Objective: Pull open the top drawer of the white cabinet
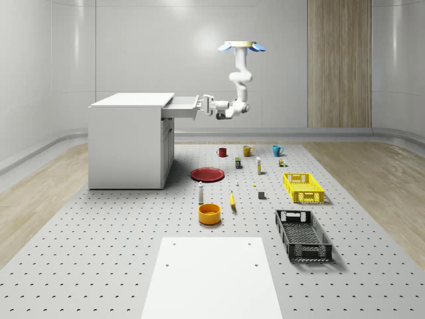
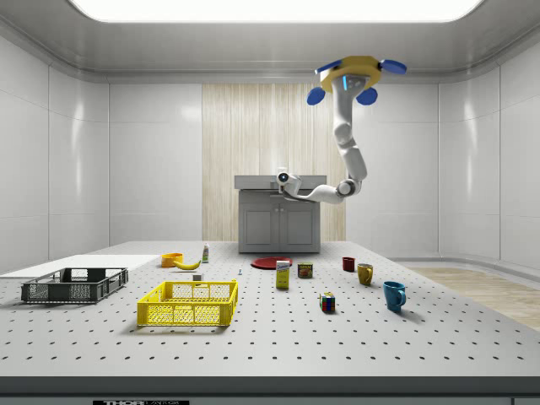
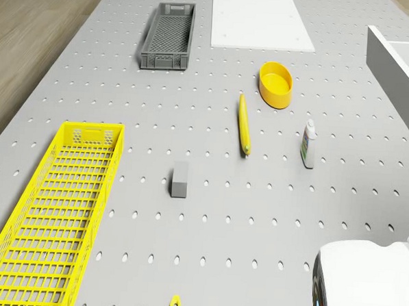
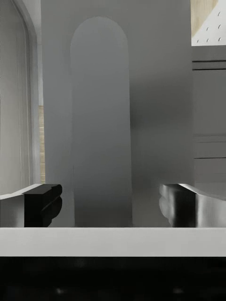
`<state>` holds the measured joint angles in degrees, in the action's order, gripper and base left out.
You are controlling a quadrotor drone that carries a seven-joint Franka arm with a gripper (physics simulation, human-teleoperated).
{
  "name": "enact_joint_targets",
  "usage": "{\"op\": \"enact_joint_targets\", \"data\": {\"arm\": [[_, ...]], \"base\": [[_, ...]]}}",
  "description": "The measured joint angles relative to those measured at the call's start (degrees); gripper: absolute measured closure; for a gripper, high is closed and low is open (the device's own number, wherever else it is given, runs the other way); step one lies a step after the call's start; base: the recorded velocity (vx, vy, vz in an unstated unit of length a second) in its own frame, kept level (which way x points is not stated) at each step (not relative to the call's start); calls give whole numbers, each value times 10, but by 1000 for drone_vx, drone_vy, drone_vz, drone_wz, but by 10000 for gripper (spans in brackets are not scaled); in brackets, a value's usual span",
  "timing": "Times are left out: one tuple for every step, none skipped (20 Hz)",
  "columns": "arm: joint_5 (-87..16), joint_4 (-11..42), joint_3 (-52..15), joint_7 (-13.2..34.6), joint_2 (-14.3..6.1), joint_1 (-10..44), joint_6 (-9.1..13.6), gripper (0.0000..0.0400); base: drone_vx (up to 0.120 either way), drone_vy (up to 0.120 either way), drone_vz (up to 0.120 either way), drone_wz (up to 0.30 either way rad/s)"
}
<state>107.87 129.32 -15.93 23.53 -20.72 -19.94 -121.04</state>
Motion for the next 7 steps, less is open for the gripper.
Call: {"op": "enact_joint_targets", "data": {"arm": [[1, 0, 0, -3, 0, 0, 0, 95], [2, 1, 0, -6, 1, 0, 0, 95], [2, 1, 0, -9, 1, 0, 0, 95], [3, 1, 0, -10, 1, 0, 0, 95], [3, 1, 0, -12, 2, 0, 1, 95], [4, 2, 0, -13, 2, 0, 1, 95], [4, 2, 0, -14, 2, 0, 1, 95]], "base": [[0, 120, 0, 0], [0, 40, 0, 0], [0, 0, 0, 0], [0, 0, 0, 0], [0, 0, 0, 0], [0, 0, 0, 0], [0, 0, 0, 0]]}}
